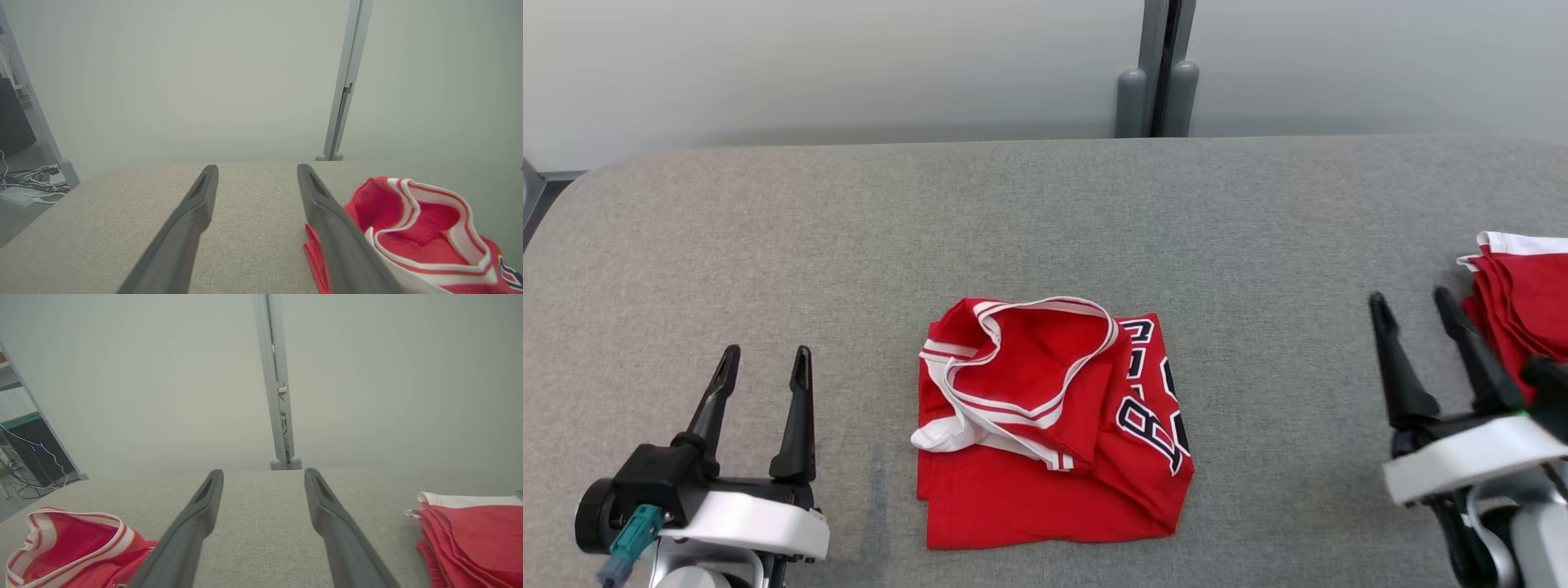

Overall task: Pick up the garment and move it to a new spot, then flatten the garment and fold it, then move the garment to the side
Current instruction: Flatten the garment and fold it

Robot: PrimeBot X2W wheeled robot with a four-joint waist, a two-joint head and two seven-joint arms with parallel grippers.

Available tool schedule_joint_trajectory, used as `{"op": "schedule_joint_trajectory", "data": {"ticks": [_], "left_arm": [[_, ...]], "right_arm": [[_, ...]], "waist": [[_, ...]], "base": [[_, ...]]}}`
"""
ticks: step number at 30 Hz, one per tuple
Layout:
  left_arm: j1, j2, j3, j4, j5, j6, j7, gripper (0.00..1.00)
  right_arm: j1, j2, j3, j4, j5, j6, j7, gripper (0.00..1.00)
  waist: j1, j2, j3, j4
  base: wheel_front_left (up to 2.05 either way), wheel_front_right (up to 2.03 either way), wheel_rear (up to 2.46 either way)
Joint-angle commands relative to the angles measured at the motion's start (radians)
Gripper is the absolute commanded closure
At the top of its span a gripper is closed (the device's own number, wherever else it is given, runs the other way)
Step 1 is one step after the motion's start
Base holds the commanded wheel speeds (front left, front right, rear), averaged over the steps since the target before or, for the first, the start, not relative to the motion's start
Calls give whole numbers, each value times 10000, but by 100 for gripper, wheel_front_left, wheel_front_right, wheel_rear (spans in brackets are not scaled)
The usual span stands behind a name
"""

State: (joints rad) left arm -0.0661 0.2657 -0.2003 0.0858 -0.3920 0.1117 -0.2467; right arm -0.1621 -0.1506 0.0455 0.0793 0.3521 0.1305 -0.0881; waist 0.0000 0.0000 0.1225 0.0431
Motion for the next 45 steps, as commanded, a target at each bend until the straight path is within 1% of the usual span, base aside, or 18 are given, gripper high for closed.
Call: {"op": "schedule_joint_trajectory", "data": {"ticks": [1, 4, 11, 28, 41, 42, 43, 44, 45], "left_arm": [[83, 78, 58, -70, 12, 60, 36, 0], [201, 169, 68, -174, 26, 131, 147, 0], [256, 237, 64, -412, 5, 238, 235, 0], [271, 281, -69, -583, 98, 469, 357, 0], [224, 316, -145, -683, 43, 557, 377, 0], [213, 321, -150, -684, 35, 555, 375, 0], [198, 328, -155, -683, 29, 556, 371, 0], [177, 329, -159, -695, 25, 558, 363, 0], [140, 324, -173, -702, 23, 550, 355, 0]], "right_arm": [[272, -55, -282, -187, -155, 6, 136, 0], [574, -70, -623, -486, -290, 6, 372, 0], [697, 15, -766, -895, -373, 6, 617, 0], [552, -68, -742, -764, -256, 6, 747, 0], [429, -136, -590, -493, -160, 6, 708, 0], [411, -149, -565, -495, -125, 6, 704, 42], [404, -164, -511, -457, -49, 6, 798, 91], [373, -193, -504, -448, -38, 6, 802, 100], [317, -240, -481, -440, -28, 4, 791, 100]], "waist": [[0, 0, -35, -66], [0, 0, -25, -137], [0, 0, 115, -213], [0, 0, 98, -148], [0, 0, 180, -111], [0, 0, 190, -99], [0, 0, 198, -85], [0, 0, 217, -69], [0, 0, 243, -41]], "base": [[0, 0, 0], [0, 0, 0], [0, 0, 0], [0, 0, 0], [0, 0, 0], [0, 0, 0], [0, 0, 0], [0, 0, 0], [0, 0, 0]]}}
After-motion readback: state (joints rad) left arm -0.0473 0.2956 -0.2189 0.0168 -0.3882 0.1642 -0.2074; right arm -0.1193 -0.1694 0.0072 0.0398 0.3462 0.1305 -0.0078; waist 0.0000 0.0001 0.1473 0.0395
